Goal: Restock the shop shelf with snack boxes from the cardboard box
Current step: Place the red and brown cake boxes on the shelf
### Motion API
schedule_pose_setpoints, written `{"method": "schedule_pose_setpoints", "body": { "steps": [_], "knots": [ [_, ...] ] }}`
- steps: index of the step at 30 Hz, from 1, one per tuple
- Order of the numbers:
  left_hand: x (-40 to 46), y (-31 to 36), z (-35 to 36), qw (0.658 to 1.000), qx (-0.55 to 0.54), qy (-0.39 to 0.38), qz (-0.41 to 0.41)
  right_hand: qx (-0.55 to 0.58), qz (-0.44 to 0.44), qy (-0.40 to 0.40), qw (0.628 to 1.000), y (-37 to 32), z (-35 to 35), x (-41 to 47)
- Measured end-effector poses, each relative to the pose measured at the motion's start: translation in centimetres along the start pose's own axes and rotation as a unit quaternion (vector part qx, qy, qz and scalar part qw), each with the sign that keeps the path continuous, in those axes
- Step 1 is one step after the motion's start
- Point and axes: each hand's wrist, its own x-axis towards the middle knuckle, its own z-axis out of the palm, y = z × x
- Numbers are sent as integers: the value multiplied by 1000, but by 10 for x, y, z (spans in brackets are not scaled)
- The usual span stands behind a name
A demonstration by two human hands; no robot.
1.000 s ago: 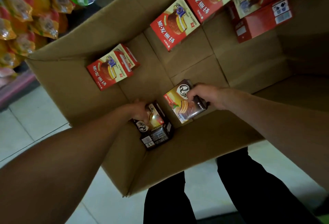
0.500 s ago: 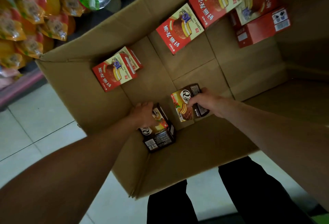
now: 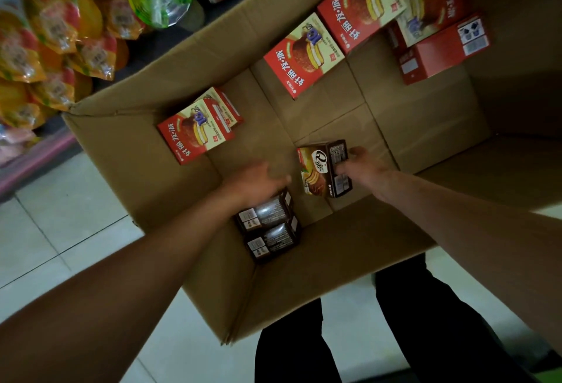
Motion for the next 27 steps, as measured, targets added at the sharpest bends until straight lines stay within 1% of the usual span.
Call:
{"method": "schedule_pose_setpoints", "body": {
  "steps": [1,2,4,5,6,7,8,10,11,13,14,15,17,19,21,22,23,24,27],
  "knots": [
    [4,10,-14,996,-29,81,0,1,1,21,1000,-2,-4,2],
    [8,20,-30,986,-22,163,11,11,3,30,999,-4,-7,5],
    [15,47,-66,950,27,301,75,26,2,17,1000,-4,-9,9],
    [18,62,-82,927,41,352,121,26,0,8,1000,-4,-9,10],
    [21,77,-96,909,43,383,160,29,-4,1,1000,-4,-7,12],
    [24,92,-108,899,38,394,184,40,-13,-2,999,-4,-4,14],
    [28,106,-115,902,30,387,190,62,-25,2,998,-4,0,16],
    [36,124,-121,927,32,336,166,107,-39,17,993,-4,8,16],
    [41,127,-123,939,22,309,149,106,-49,23,993,-3,12,17],
    [49,128,-129,959,-43,255,119,76,-65,25,995,0,19,19],
    [52,127,-132,964,-82,226,110,74,-60,33,995,0,18,19],
    [54,127,-136,968,-104,199,110,95,-49,54,993,-2,15,22],
    [55,127,-140,975,-98,159,118,203,-25,111,972,-14,1,27],
    [55,124,-139,981,-81,137,112,334,-29,145,931,-31,-12,30],
    [59,115,-133,980,-142,86,109,398,-54,178,898,-49,-20,37],
    [62,112,-130,976,-184,44,111,408,-58,183,893,-57,-21,40],
    [65,109,-126,970,-214,12,110,409,-54,179,893,-64,-21,43],
    [65,109,-121,963,-246,-3,111,403,-43,170,898,-70,-20,43],
    [65,107,-109,930,-358,-8,86,382,-43,139,912,-75,-21,46]
  ]
}}
